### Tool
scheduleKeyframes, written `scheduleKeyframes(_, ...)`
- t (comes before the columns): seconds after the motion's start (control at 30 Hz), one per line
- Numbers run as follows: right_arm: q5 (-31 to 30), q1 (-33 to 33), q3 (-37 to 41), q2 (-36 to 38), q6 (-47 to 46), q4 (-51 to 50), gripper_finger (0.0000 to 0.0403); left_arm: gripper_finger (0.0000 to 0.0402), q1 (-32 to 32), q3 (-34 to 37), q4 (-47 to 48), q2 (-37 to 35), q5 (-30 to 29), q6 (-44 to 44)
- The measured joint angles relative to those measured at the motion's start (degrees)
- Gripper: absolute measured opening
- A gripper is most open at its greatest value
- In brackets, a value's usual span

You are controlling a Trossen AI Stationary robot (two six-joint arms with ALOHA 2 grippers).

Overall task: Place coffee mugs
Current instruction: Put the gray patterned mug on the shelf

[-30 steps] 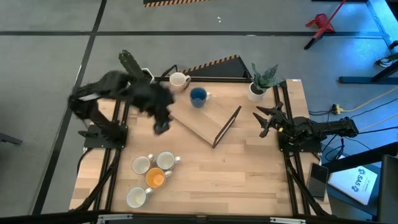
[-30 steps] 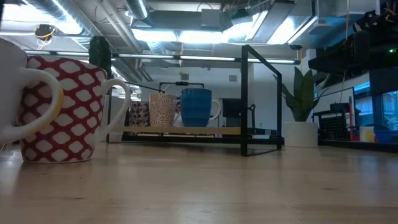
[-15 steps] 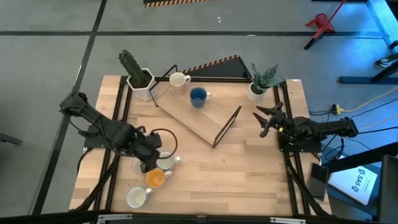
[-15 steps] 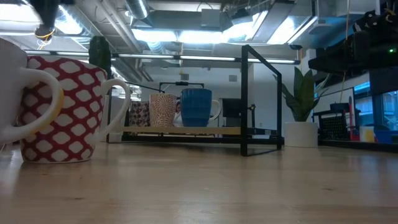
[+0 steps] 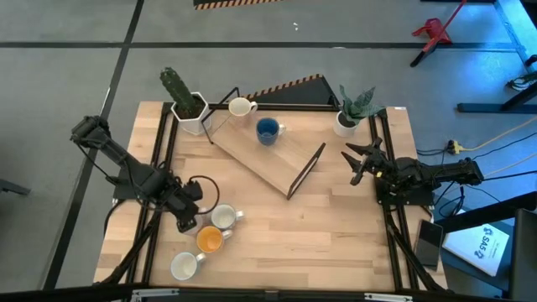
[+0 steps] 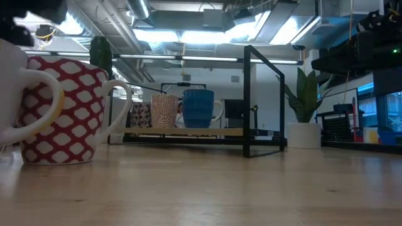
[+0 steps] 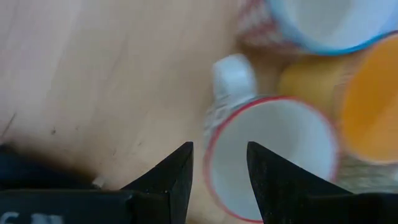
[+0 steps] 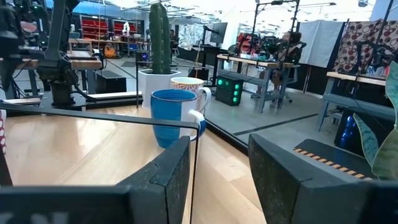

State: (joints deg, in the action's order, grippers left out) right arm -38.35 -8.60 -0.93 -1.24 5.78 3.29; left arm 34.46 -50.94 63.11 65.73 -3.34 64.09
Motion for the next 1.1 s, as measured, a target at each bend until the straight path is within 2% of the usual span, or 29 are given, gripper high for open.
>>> scheduleKeyframes(0.3, -0.15, 0.00, 0.00, -0.01, -0.02, 0.02, 0.0150, 0.0140, 0.90, 7.26, -6.68, 0.00, 1.38, 1.89)
scheduleKeyframes(0.4, -0.17, 0.00, 0.00, -0.01, -1.08, 0.02, 0.0150, 0.0112, 0.82, 10.30, -11.51, 0.00, 3.95, 2.18)
scheduleKeyframes(0.5, -0.17, 0.00, 0.00, 0.00, -1.26, 0.02, 0.0150, 0.0057, 0.76, 12.67, -13.15, 0.02, 4.46, 4.33)
scheduleKeyframes(0.57, -0.19, 0.00, 0.00, -0.01, -1.27, 0.02, 0.0150, 0.0021, 0.46, 13.27, -12.82, -0.02, 4.45, 5.27)
scheduleKeyframes(0.6, -0.19, 0.00, 0.00, 0.00, -1.27, 0.02, 0.0150, 0.0016, 0.26, 13.31, -12.83, -0.05, 4.49, 6.13)
scheduleKeyframes(0.8, -0.22, 0.00, 0.00, -0.01, -1.25, 0.02, 0.0150, 0.0015, -1.44, 13.21, -11.35, -0.54, 3.95, 11.36)
scheduleKeyframes(1.1, -0.24, 0.01, 0.00, 0.00, -1.07, 0.00, 0.0150, 0.0015, -6.88, 6.00, 3.32, -3.77, 2.80, 12.14)
